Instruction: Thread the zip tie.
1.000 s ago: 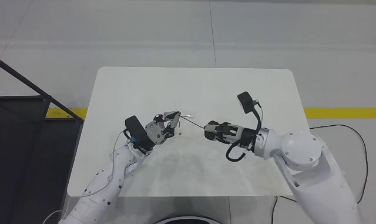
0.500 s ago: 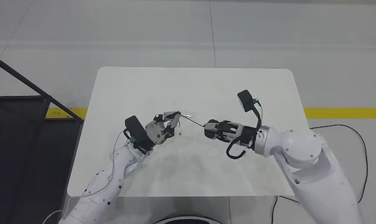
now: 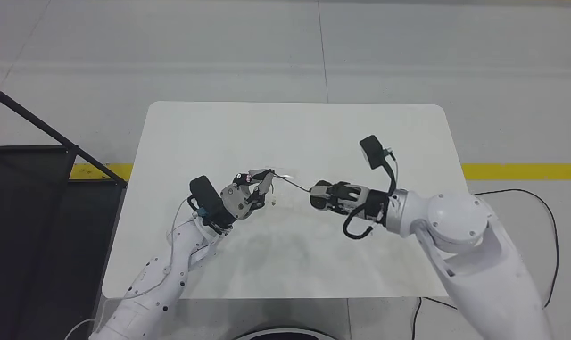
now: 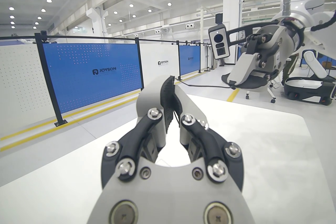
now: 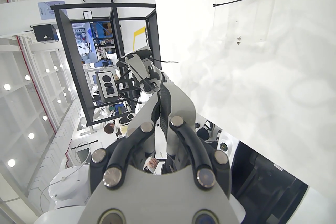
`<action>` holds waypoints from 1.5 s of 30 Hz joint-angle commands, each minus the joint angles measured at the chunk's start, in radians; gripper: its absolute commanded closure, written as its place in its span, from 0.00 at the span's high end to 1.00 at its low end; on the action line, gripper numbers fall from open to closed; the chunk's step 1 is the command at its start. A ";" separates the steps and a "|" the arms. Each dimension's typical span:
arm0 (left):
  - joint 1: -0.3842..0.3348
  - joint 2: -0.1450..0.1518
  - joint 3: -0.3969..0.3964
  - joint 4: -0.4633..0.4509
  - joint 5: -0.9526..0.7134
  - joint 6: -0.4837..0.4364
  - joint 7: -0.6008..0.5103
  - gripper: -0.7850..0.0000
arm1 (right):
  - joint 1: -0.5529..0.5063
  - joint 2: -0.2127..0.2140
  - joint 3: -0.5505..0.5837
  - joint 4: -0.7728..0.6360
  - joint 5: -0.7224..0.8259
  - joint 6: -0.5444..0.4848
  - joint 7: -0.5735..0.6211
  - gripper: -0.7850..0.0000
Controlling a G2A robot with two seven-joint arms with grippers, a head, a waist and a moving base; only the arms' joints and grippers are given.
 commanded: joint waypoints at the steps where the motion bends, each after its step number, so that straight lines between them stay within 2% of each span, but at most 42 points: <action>1: 0.000 0.000 0.000 0.000 0.000 0.000 0.000 0.00 | 0.004 0.000 -0.003 0.003 0.002 0.003 0.001 0.00; 45: 0.000 0.000 0.000 0.000 0.000 0.000 0.000 0.00 | 0.011 0.009 -0.006 0.009 0.039 0.018 -0.011 0.00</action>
